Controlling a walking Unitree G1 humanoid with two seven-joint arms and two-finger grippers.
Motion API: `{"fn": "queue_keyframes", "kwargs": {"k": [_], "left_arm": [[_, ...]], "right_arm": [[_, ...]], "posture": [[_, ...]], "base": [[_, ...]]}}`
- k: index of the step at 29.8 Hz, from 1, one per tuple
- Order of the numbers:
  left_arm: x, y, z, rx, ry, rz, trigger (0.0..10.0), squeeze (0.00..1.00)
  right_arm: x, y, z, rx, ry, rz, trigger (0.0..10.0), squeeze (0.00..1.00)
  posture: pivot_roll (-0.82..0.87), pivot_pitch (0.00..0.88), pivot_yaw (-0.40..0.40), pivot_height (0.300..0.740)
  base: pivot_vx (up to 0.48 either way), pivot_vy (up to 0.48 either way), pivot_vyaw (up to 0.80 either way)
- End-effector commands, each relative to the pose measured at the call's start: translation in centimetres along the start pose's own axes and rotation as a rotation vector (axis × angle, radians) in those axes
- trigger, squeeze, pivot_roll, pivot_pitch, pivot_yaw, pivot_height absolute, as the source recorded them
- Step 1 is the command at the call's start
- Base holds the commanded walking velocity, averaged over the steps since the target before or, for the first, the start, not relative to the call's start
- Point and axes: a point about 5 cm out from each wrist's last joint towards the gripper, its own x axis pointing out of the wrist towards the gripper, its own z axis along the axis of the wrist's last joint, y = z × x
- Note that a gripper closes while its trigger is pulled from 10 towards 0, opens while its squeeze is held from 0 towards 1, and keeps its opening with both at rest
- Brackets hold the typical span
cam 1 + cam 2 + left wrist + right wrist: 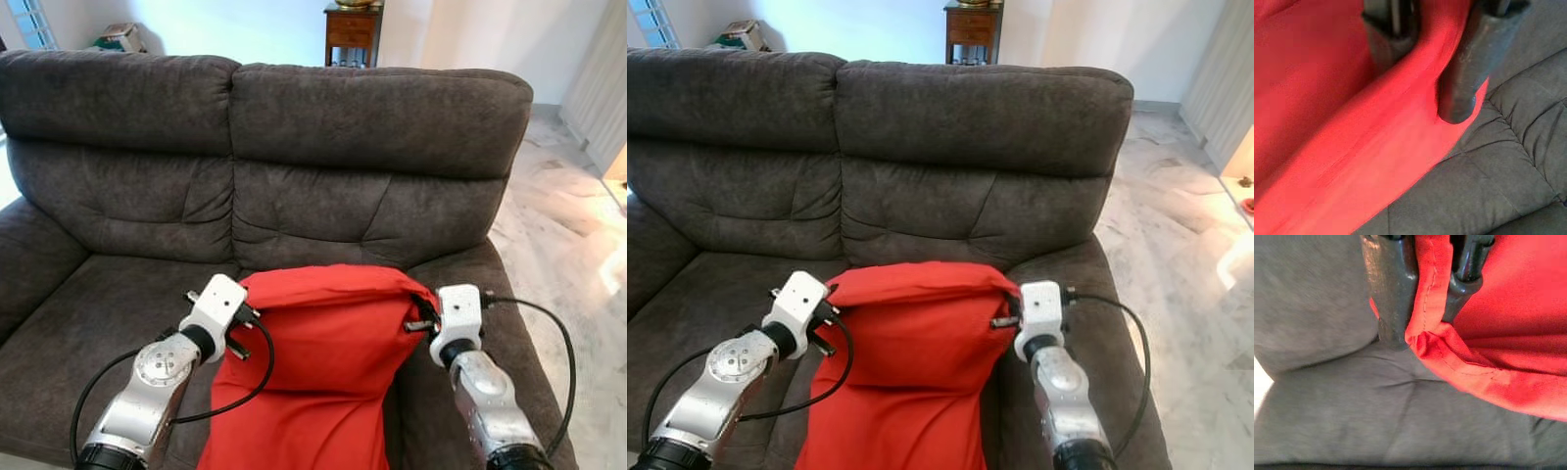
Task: Move the pillow to the sofa from floor
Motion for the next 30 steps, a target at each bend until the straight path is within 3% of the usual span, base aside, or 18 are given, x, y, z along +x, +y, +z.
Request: {"fn": "queue_keyframes", "kwargs": {"k": [1, 3, 4, 14, 15, 16, 19, 20, 24, 26, 27, 28, 30], "left_arm": [[-1.2, 1.8, -2.0, 0.015, 0.092, 0.076, 10.0, 1.00], [-1.2, 1.9, -2.0, 0.015, 0.091, 0.077, 10.0, 1.00], [-1.2, 2.0, -2.0, 0.015, 0.090, 0.081, 10.0, 1.00], [-1.7, 3.0, -2.5, 0.051, 0.108, 0.141, 10.0, 1.00], [-1.9, 3.0, -2.6, 0.049, 0.111, 0.145, 10.0, 1.00], [-2.2, 2.9, -2.8, 0.046, 0.113, 0.149, 10.0, 1.00], [-2.5, 2.5, -3.5, 0.043, 0.140, 0.146, 10.0, 1.00], [-3.0, 2.2, -4.8, 0.007, 0.173, 0.164, 10.0, 0.00], [-4.0, 1.8, -6.9, -0.092, 0.218, 0.211, 10.0, 0.00], [-5.6, 0.7, -10.0, -0.144, 0.326, 0.235, 10.0, 0.00], [-5.6, 0.7, -10.0, -0.144, 0.326, 0.235, 10.0, 0.00], [-6.7, 0.1, -11.7, -0.174, 0.389, 0.251, 10.0, 0.00], [-7.7, -0.6, -13.1, -0.172, 0.451, 0.254, 10.0, 0.00]], "right_arm": [[-0.9, -2.8, -0.9, 0.054, 0.033, -0.141, 10.0, 0.79], [-0.9, -2.9, -0.9, 0.055, 0.033, -0.145, 10.0, 0.79], [-0.9, -2.9, -0.9, 0.062, 0.030, -0.147, 10.0, 1.00], [-1.2, -3.1, -1.0, 0.076, 0.014, -0.180, 10.0, 1.00], [-1.3, -3.3, -1.0, 0.074, 0.012, -0.190, 10.0, 0.93], [-1.5, -3.5, -1.1, 0.062, 0.011, -0.207, 10.0, 0.00], [-1.8, -3.9, -1.6, 0.065, 0.021, -0.238, 10.0, 0.00], [-2.2, -4.4, -2.2, 0.069, 0.035, -0.271, 10.0, 0.00], [-3.5, -5.2, -4.4, 0.109, 0.107, -0.317, 10.0, 0.00], [-5.8, -6.2, -7.6, 0.128, 0.211, -0.374, 10.0, 0.00], [-5.8, -6.2, -7.6, 0.128, 0.211, -0.374, 10.0, 0.00], [-7.4, -6.6, -9.4, 0.109, 0.277, -0.403, 10.0, 0.00], [-9.2, -7.3, -11.2, 0.104, 0.342, -0.444, 10.0, 0.00]], "posture": [[0.03, 0.075, 0.028, 0.740], [0.03, 0.075, 0.028, 0.740], [0.03, 0.075, 0.028, 0.740], [0.03, 0.074, 0.029, 0.740], [0.03, 0.075, 0.031, 0.740], [0.04, 0.075, 0.031, 0.740], [0.04, 0.071, 0.031, 0.740], [0.04, 0.070, 0.030, 0.740], [0.03, 0.070, 0.031, 0.740], [0.03, 0.065, 0.040, 0.740], [0.03, 0.065, 0.040, 0.740], [0.03, 0.064, 0.041, 0.740], [0.02, 0.051, 0.045, 0.740]], "base": [[0.000, 0.000, 0.00], [0.000, 0.000, 0.00], [0.000, 0.000, 0.00], [0.000, 0.000, 0.00], [0.000, 0.000, 0.00], [0.000, 0.000, 0.00], [0.000, 0.000, 0.00], [0.000, 0.000, 0.00], [0.000, 0.000, 0.00], [0.000, 0.000, 0.00], [0.000, 0.000, 0.00], [0.000, 0.000, 0.00], [0.000, 0.000, 0.00]]}}
